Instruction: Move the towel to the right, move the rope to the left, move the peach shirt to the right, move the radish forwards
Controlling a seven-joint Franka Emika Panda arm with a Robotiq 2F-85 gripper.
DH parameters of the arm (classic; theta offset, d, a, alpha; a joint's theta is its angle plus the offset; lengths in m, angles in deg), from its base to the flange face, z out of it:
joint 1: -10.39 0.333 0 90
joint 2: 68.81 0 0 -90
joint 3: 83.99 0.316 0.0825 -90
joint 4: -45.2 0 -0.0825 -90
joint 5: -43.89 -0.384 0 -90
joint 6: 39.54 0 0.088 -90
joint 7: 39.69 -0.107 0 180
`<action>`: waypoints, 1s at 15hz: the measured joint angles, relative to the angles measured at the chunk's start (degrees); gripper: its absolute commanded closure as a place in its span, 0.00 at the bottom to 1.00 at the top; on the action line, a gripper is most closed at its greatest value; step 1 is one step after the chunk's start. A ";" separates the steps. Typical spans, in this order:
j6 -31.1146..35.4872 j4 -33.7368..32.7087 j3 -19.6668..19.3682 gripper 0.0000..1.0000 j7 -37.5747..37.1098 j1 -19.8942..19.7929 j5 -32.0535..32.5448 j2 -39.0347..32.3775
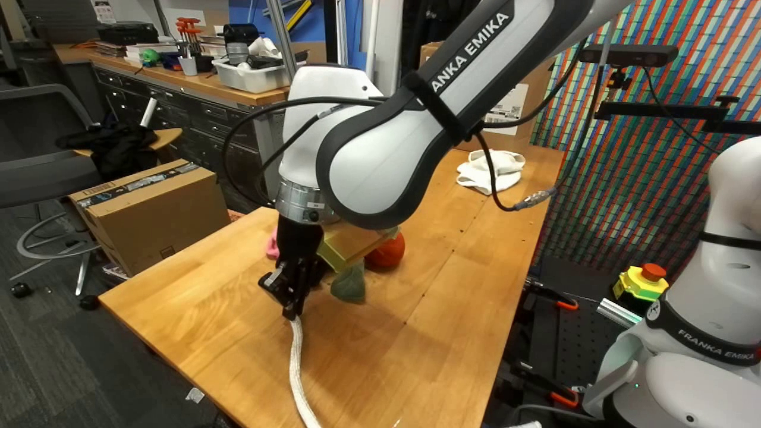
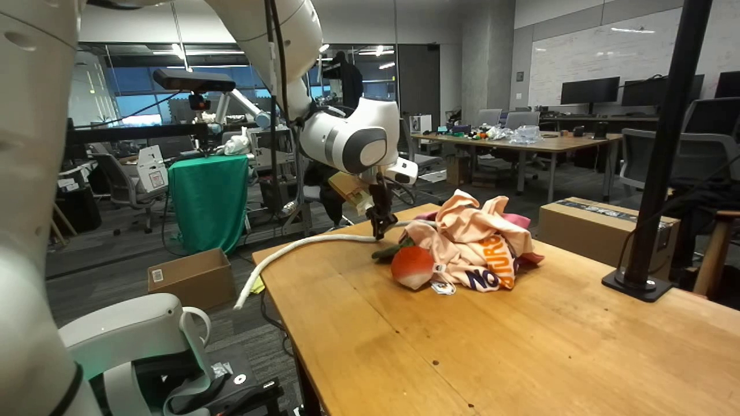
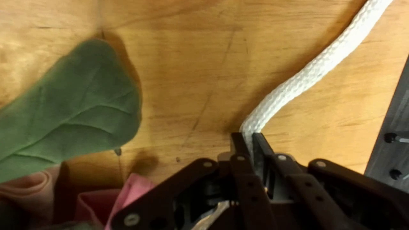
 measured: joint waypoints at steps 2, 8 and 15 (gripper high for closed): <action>1.15 -0.81 0.09 0.90 0.96 0.04 0.00 -0.83; 5.41 -4.80 -0.32 0.90 1.93 0.17 2.26 -4.52; 6.46 -12.07 0.51 0.90 4.76 0.34 2.28 -9.96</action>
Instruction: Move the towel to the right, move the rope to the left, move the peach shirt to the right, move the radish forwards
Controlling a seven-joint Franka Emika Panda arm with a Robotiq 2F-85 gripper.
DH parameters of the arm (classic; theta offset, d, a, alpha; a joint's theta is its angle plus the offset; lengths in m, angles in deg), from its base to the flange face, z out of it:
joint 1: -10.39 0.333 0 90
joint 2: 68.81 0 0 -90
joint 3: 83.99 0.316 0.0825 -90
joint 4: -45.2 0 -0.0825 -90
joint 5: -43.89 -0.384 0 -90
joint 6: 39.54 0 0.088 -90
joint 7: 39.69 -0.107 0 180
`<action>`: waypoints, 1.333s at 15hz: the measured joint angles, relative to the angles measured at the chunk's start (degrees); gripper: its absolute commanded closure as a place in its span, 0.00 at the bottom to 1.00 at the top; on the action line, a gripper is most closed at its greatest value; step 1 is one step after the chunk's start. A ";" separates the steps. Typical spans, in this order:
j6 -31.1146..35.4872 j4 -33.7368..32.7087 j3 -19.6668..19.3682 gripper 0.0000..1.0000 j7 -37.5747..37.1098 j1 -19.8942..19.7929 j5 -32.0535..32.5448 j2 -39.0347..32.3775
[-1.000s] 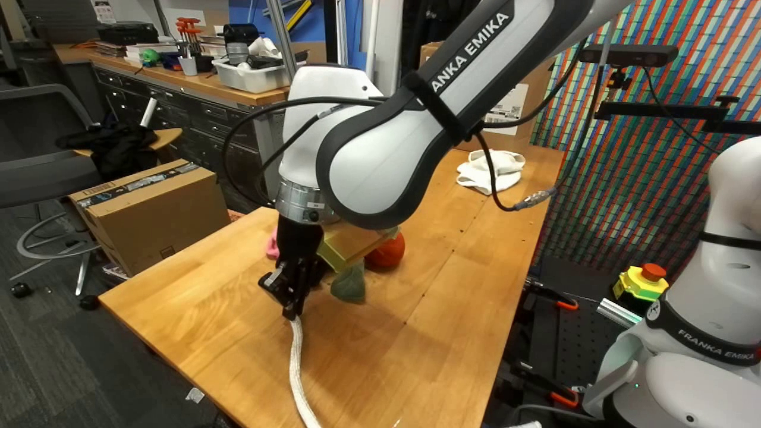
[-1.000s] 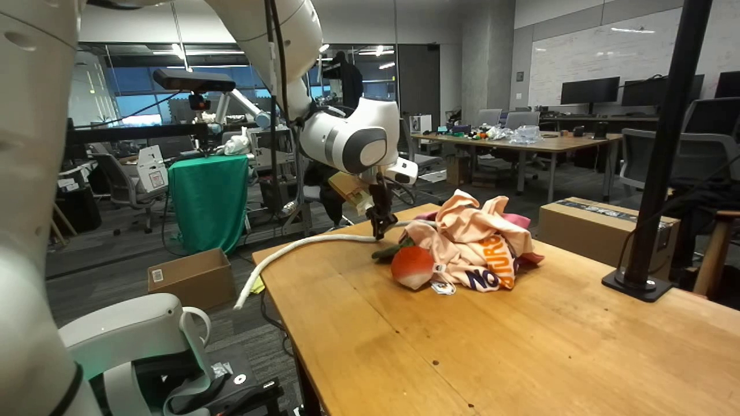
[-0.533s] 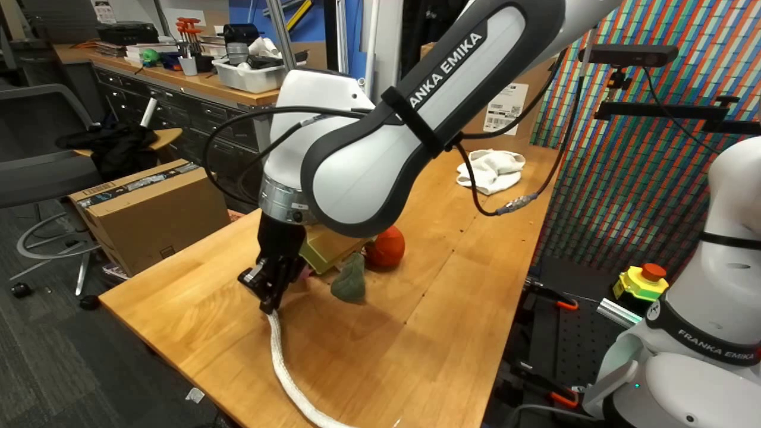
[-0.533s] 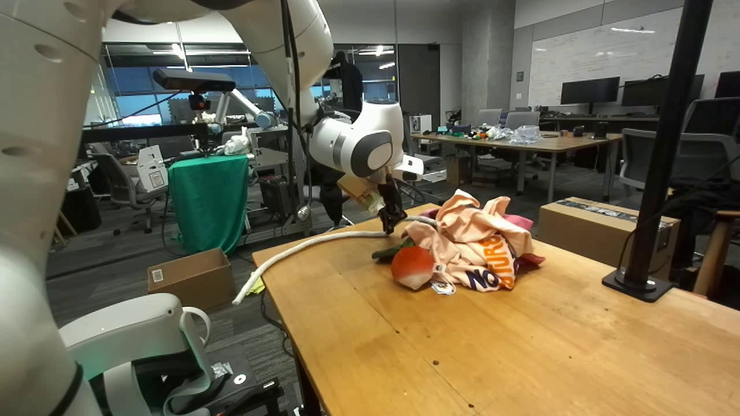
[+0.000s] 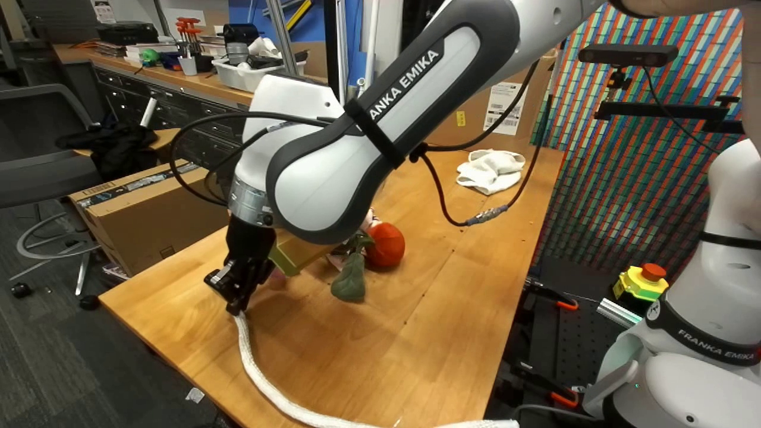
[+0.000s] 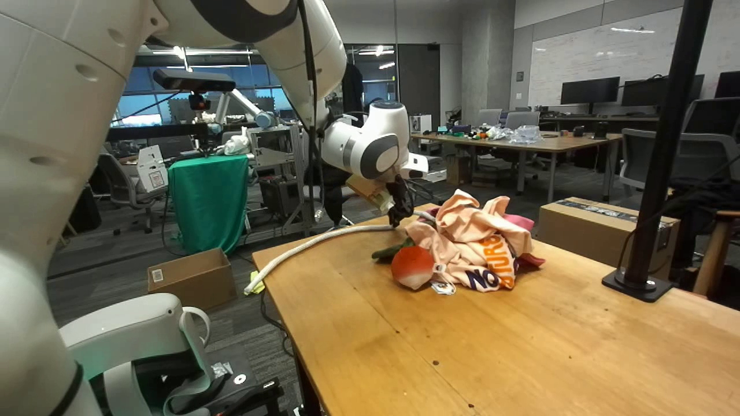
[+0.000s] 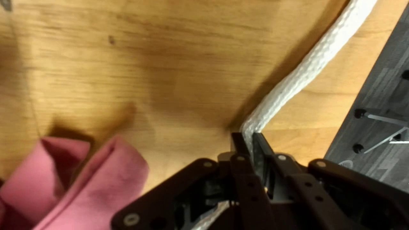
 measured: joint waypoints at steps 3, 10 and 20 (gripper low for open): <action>-0.01 -3.43 0.65 0.90 1.17 0.33 0.00 -2.48; -0.21 -10.02 2.03 0.90 3.76 0.72 0.00 -7.16; -2.72 -16.36 2.27 0.63 6.03 1.92 0.01 -10.94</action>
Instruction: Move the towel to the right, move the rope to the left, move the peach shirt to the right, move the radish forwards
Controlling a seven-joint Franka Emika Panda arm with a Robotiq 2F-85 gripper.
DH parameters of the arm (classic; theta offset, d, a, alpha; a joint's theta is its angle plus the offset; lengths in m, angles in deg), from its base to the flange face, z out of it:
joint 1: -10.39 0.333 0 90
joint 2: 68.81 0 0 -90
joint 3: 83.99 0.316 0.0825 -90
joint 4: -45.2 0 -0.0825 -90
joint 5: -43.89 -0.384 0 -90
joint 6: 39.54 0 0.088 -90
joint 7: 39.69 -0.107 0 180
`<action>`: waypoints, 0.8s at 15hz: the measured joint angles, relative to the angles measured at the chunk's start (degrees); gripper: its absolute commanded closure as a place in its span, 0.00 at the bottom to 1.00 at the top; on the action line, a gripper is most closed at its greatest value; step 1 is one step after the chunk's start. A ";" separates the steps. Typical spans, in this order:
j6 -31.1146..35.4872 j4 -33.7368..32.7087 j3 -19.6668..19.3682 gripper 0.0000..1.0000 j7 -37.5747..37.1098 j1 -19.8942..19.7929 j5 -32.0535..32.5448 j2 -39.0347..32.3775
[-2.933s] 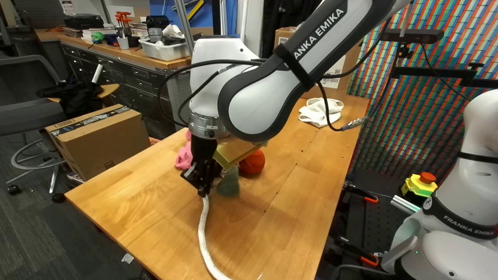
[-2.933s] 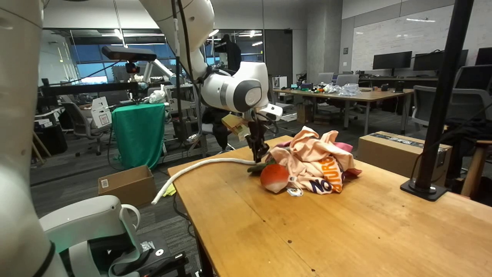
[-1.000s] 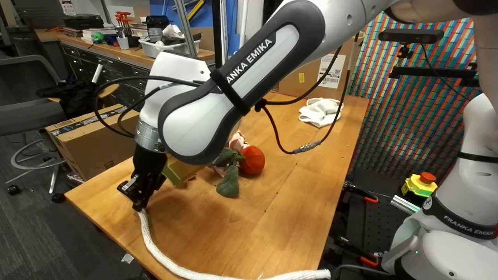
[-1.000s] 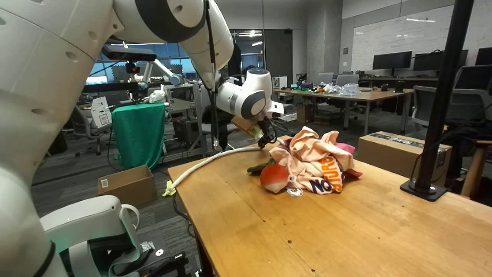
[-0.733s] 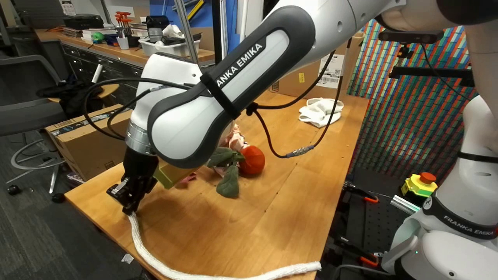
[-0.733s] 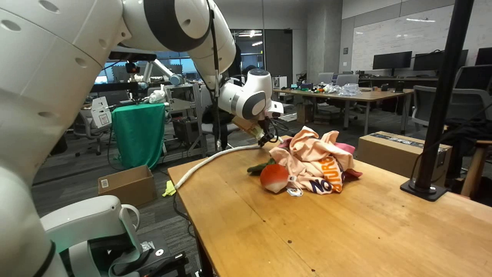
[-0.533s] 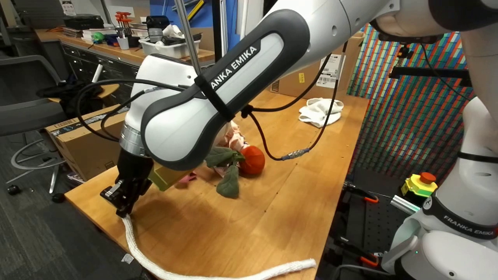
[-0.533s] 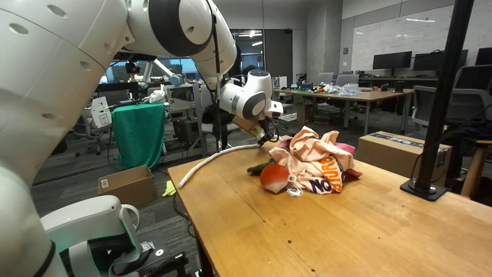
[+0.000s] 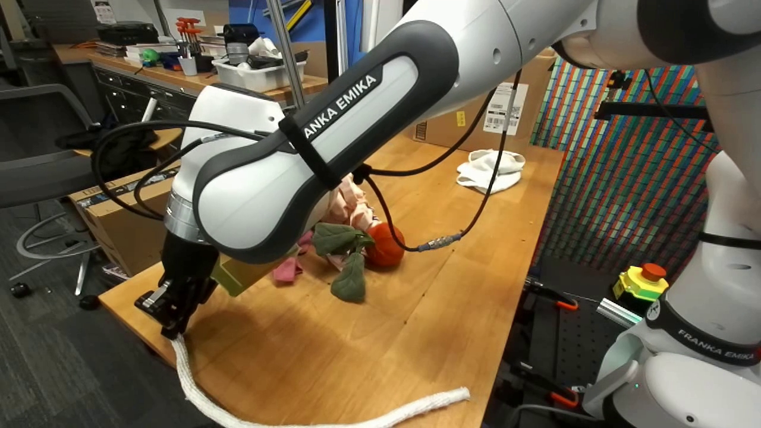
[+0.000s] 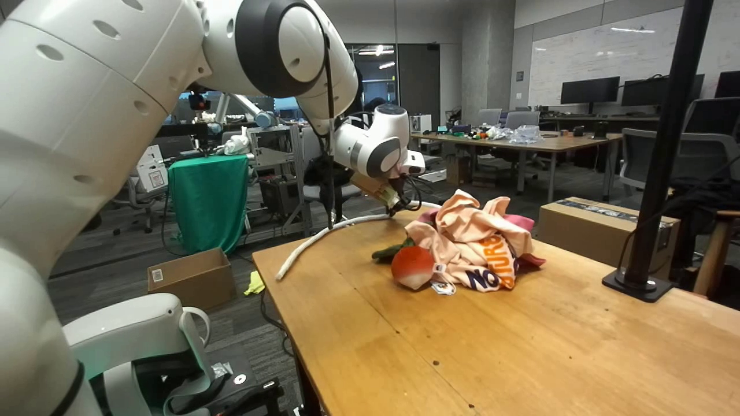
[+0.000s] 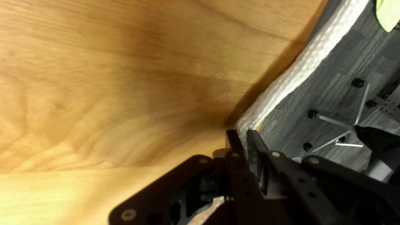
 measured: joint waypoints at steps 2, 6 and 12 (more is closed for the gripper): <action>-0.30 -0.57 -0.31 0.59 0.00 0.00 0.00 -0.30; -0.99 -1.04 -2.53 0.31 -0.83 0.24 1.34 -0.22; -13.21 -0.56 -6.35 0.00 -3.68 1.06 4.68 3.62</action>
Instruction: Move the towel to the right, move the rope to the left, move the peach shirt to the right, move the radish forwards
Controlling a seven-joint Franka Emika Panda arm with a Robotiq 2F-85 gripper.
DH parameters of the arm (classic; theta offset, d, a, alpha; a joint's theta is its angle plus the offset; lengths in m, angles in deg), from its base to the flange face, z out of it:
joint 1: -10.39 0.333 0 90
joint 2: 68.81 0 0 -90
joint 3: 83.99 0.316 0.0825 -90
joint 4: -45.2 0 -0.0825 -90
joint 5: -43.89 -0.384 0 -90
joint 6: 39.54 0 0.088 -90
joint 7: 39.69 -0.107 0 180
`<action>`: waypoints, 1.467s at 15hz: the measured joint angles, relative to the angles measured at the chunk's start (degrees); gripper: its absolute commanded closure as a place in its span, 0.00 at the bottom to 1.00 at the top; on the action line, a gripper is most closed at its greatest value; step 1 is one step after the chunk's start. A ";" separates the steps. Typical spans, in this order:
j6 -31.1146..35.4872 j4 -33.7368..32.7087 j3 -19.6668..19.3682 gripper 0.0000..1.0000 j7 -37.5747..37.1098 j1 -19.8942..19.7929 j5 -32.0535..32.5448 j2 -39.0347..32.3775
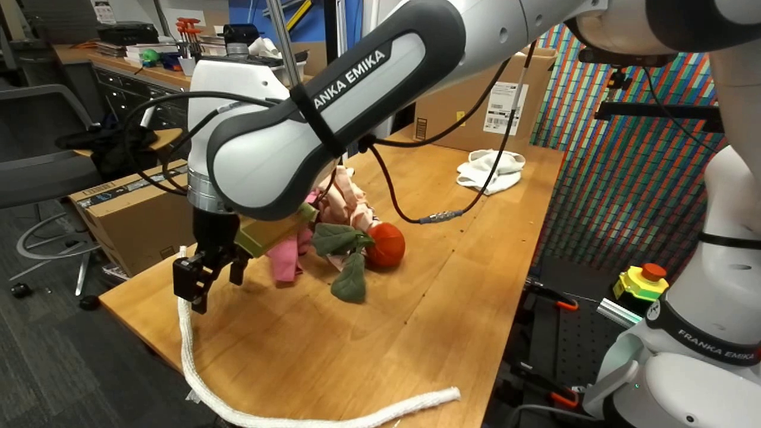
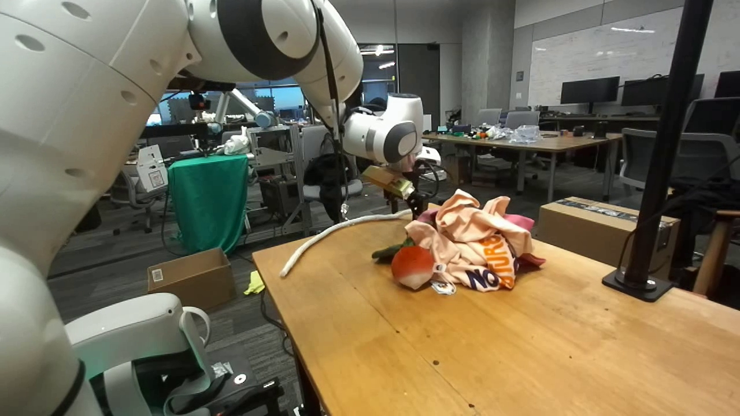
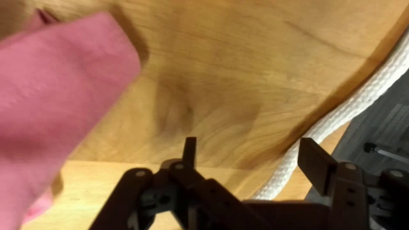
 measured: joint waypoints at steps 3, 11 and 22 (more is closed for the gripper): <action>-5.85 1.04 1.32 0.00 0.75 -0.15 0.00 3.75; -13.05 6.11 1.32 0.00 0.53 0.61 6.14 14.93; -12.11 17.98 -4.63 0.00 -8.14 -3.38 23.54 25.43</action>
